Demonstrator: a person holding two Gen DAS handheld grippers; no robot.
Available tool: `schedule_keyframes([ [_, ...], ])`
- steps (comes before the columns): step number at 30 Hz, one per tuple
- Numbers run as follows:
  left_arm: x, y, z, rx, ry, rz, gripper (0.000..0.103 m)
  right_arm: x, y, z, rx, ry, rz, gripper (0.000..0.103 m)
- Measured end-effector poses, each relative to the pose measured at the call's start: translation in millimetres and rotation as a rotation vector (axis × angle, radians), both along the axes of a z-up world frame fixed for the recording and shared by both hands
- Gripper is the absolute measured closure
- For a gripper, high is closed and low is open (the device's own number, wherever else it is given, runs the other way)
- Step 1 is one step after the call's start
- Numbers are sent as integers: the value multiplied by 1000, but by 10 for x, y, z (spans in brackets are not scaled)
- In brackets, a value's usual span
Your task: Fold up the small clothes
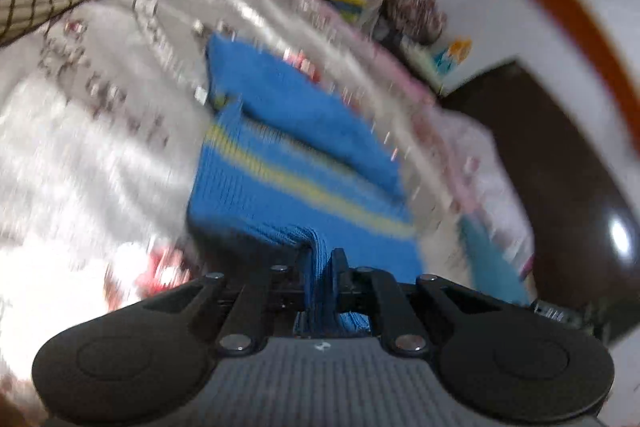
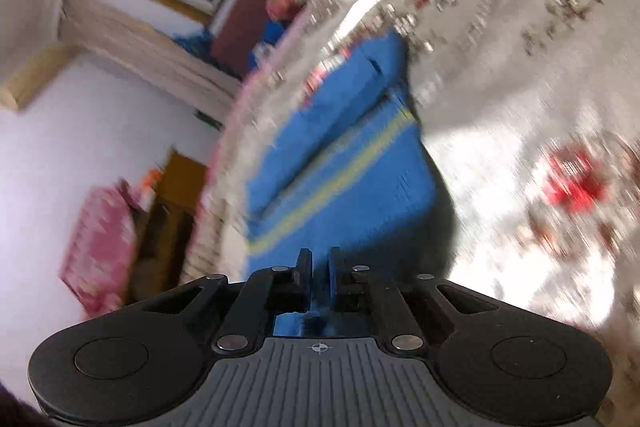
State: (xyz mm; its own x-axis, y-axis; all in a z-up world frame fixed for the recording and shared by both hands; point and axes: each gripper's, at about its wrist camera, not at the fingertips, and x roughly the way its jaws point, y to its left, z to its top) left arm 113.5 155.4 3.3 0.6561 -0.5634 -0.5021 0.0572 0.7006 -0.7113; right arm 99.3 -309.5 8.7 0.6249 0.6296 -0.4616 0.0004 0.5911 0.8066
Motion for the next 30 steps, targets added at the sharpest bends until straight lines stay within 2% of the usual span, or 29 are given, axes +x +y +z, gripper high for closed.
schedule_keyframes([
  [3, 249, 127, 121, -61, -49, 44, 93, 220, -92, 121, 60, -42, -47, 97],
  [6, 450, 216, 229, -43, -86, 80, 93, 479, -206, 224, 38, -74, -89, 97],
  [8, 510, 228, 279, 15, -80, 59, 93, 572, -221, 270, -15, -60, -79, 96],
  [11, 442, 168, 263, 143, -40, 12, 92, 522, -158, 283, -142, -20, 14, 90],
  [12, 408, 142, 209, 177, -8, -6, 91, 480, -110, 241, -202, 11, 52, 90],
  [14, 342, 85, 59, 198, 60, -28, 89, 422, -36, 111, -261, 94, 96, 84],
  [16, 243, 13, -74, 227, 111, -40, 85, 328, 43, -65, -279, 181, 122, 75],
  [18, 124, -83, -139, 303, 127, -46, 81, 243, 126, -171, -286, 223, 139, 67],
  [20, 4, -150, -158, 374, 121, -49, 76, 185, 187, -224, -264, 234, 141, 63],
  [22, -81, -197, -157, 419, 111, -46, 65, 179, 254, -237, -254, 236, 146, 56],
  [24, -128, -269, -178, 481, 106, -49, 61, 202, 358, -232, -274, 234, 164, 55],
  [28, -140, -421, -275, 571, 126, -75, 59, 204, 563, -194, -326, 227, 193, 55],
  [30, -158, -561, -282, 651, 97, -95, 59, 211, 626, -199, -351, 231, 196, 56],
])
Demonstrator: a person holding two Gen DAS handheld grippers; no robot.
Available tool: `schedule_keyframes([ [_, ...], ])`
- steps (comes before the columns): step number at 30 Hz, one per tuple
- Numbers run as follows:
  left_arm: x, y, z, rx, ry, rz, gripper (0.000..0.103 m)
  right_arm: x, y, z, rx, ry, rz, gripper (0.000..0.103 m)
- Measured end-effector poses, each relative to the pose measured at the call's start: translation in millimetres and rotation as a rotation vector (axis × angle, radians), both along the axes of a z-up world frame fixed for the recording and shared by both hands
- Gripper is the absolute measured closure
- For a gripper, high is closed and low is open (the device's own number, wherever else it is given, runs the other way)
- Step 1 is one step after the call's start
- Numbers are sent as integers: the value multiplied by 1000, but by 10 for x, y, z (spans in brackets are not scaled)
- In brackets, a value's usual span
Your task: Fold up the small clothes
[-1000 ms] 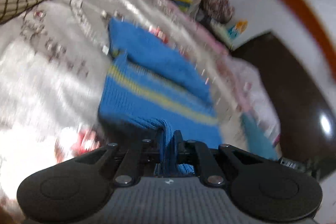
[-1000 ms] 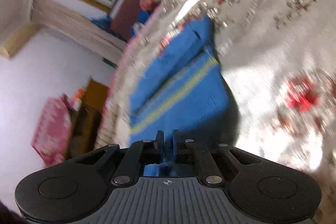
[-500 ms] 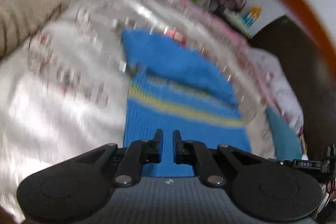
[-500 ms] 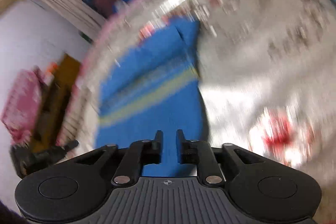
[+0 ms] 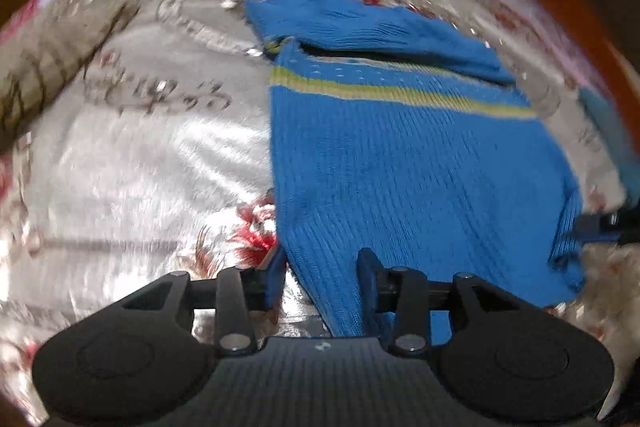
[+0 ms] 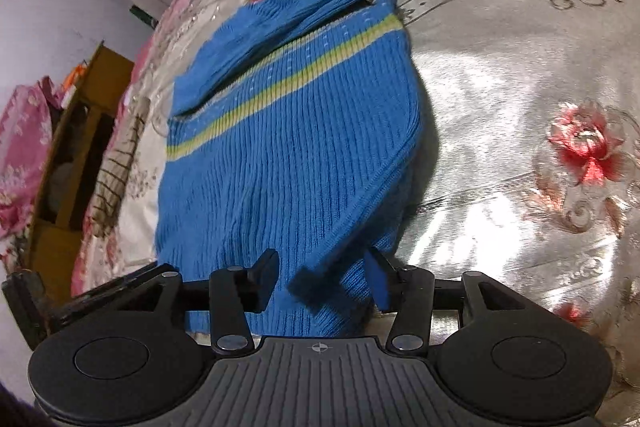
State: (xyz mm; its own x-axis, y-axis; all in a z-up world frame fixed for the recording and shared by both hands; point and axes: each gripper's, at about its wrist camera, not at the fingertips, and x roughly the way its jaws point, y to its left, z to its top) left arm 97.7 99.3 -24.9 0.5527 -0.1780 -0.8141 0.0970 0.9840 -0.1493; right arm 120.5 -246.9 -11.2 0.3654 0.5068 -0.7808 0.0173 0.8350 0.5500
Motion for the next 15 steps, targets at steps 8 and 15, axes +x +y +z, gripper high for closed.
schedule_keyframes([
  [8, -49, -237, -34, 51, 4, -96, 84, -49, -32, -40, -76, 6, -13, 85],
  [15, -51, 13, 29, -229, 41, -51, 88, -174, -291, -35, 103, -4, -85, 95],
])
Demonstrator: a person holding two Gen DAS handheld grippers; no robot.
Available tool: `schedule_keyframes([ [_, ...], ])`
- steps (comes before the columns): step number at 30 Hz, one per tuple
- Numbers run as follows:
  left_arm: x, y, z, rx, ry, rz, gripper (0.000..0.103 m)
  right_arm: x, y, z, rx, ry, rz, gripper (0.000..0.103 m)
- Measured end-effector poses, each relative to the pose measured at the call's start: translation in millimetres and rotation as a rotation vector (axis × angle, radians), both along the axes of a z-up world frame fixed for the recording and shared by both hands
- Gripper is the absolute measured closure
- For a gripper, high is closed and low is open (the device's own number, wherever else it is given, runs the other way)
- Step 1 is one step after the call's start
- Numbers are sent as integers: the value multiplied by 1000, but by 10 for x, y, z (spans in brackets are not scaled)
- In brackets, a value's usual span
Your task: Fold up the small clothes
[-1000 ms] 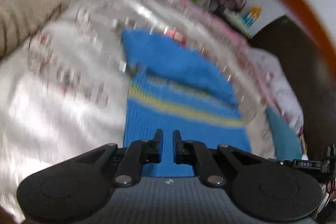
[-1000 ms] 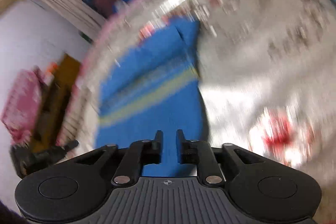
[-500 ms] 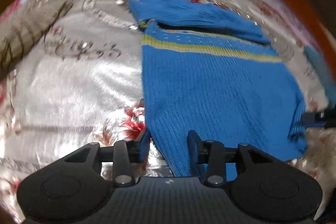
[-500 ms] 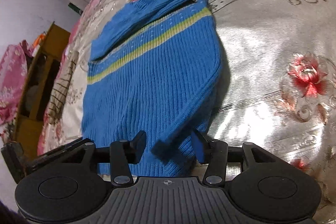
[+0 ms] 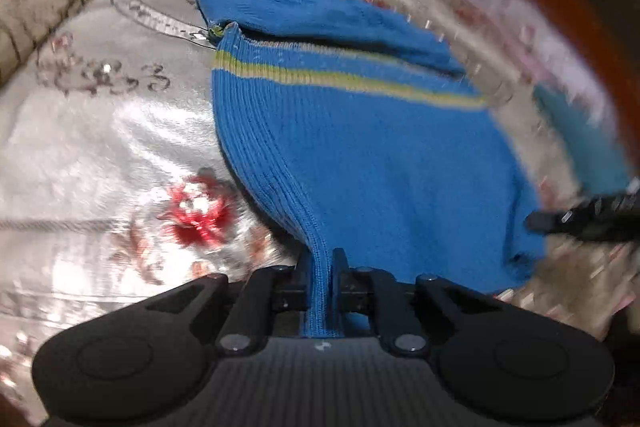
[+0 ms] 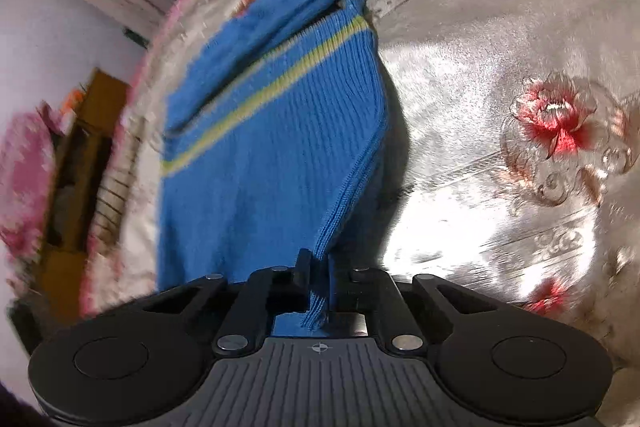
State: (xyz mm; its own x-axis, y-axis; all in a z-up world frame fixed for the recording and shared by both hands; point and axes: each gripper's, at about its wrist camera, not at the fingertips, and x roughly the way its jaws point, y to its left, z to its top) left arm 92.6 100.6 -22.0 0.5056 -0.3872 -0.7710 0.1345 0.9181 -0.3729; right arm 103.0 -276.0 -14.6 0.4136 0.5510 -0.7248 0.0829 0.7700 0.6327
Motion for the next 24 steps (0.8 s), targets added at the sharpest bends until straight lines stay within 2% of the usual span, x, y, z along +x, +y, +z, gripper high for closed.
schedule_keyframes([
  [3, 83, 134, 68, -135, -3, 37, 88, -1, -103, 46, 104, -32, -46, 95],
  [9, 359, 347, 310, -321, -66, 101, 88, 208, -286, 228, 253, -108, -130, 95],
  [13, 663, 482, 474, -378, -124, 142, 88, 493, -365, 394, 294, -179, -178, 98],
  [15, 849, 551, 561, -383, -164, 163, 89, 676, -414, 466, 310, -217, -202, 98],
  [18, 1035, 622, 641, -393, -202, 188, 94, 892, -434, 589, 241, -259, -209, 98],
  [20, 1092, 639, 646, -388, -210, 188, 94, 928, -374, 661, 150, -281, -150, 96],
  [21, 1098, 633, 628, -376, -209, 178, 94, 920, -308, 683, 91, -285, -81, 91],
  [23, 1071, 621, 542, -362, -185, 166, 94, 819, -156, 673, -11, -292, 36, 91],
  [24, 1038, 606, 472, -359, -160, 155, 94, 750, -28, 649, -101, -291, 126, 91],
])
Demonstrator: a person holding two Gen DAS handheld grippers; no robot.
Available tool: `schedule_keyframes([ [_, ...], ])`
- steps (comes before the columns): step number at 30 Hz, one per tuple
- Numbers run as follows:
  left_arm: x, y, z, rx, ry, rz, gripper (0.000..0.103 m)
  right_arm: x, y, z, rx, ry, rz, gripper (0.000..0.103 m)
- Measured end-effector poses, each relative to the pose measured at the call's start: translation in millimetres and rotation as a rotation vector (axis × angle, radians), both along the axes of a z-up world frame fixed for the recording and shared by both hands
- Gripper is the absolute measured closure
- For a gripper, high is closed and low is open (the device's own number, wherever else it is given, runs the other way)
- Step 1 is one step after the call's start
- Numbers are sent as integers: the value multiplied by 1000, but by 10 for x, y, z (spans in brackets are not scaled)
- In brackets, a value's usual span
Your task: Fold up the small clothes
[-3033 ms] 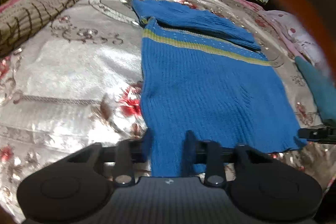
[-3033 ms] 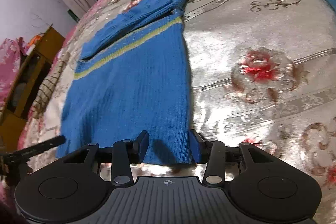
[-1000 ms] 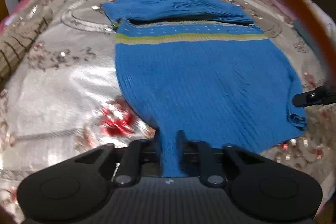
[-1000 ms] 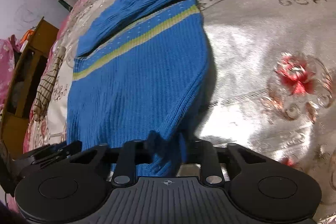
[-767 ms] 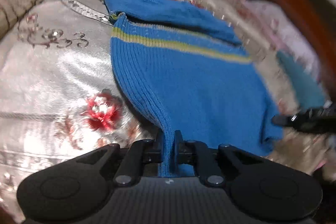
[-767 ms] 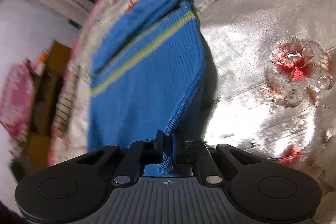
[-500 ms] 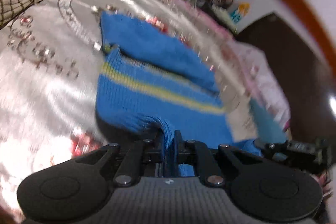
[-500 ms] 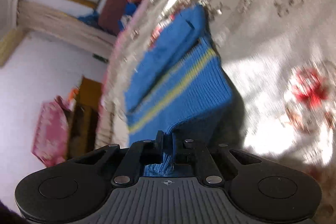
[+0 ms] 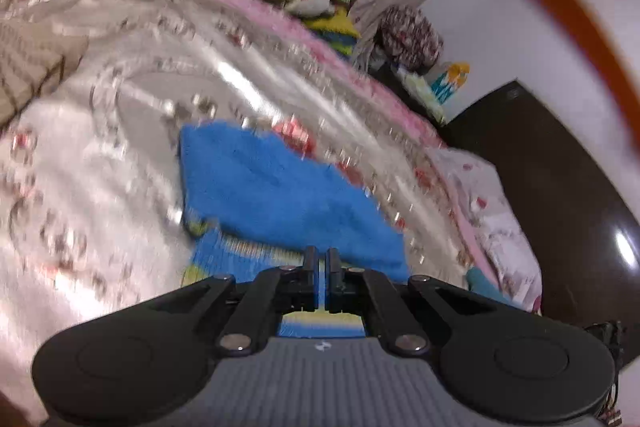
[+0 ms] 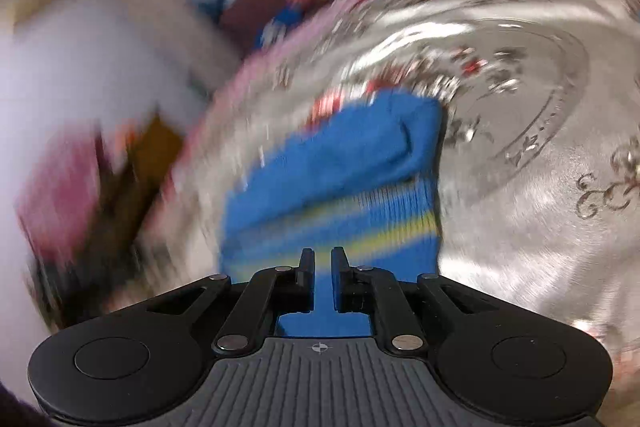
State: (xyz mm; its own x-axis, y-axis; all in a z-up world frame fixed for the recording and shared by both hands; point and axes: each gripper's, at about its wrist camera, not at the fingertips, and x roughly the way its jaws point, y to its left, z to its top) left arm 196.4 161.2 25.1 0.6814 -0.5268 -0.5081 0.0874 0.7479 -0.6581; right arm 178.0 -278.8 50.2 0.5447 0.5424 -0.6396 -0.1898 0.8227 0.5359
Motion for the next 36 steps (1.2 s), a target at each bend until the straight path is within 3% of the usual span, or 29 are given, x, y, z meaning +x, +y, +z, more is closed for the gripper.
schedule_keyframes([
  [2, -76, -38, -113, 20, 36, -37, 94, -155, 211, -73, -174, -1, 124, 90],
  [6, -262, -92, -245, 106, 89, -72, 93, -487, 664, -202, -480, -90, 419, 72],
  [8, -329, -64, -268, 103, 108, -76, 92, -611, 813, -178, -553, -153, 522, 63],
  [10, -357, -19, -260, 108, 111, -64, 86, -689, 966, -156, -606, -218, 635, 46],
  [12, -357, 31, -254, 105, 110, -50, 79, -787, 1100, -162, -678, -272, 737, 44],
  [17, -304, 51, -232, 123, 98, -42, 68, -850, 1315, -397, -820, -307, 927, 45],
  [20, -239, -12, -241, 175, 96, -54, 62, -849, 1321, -499, -858, -305, 940, 50],
  [27, -92, -177, -266, 232, 82, -66, 61, -809, 1270, -480, -811, -265, 865, 88],
  [30, -38, -253, -244, 254, 95, -93, 90, -761, 1187, -348, -755, -255, 783, 94],
  [33, -47, -272, -160, 251, 67, -100, 90, -663, 1067, -158, -655, -251, 679, 97],
  [36, -27, -208, -59, 192, 38, -86, 90, -523, 959, 2, -569, -259, 580, 98],
])
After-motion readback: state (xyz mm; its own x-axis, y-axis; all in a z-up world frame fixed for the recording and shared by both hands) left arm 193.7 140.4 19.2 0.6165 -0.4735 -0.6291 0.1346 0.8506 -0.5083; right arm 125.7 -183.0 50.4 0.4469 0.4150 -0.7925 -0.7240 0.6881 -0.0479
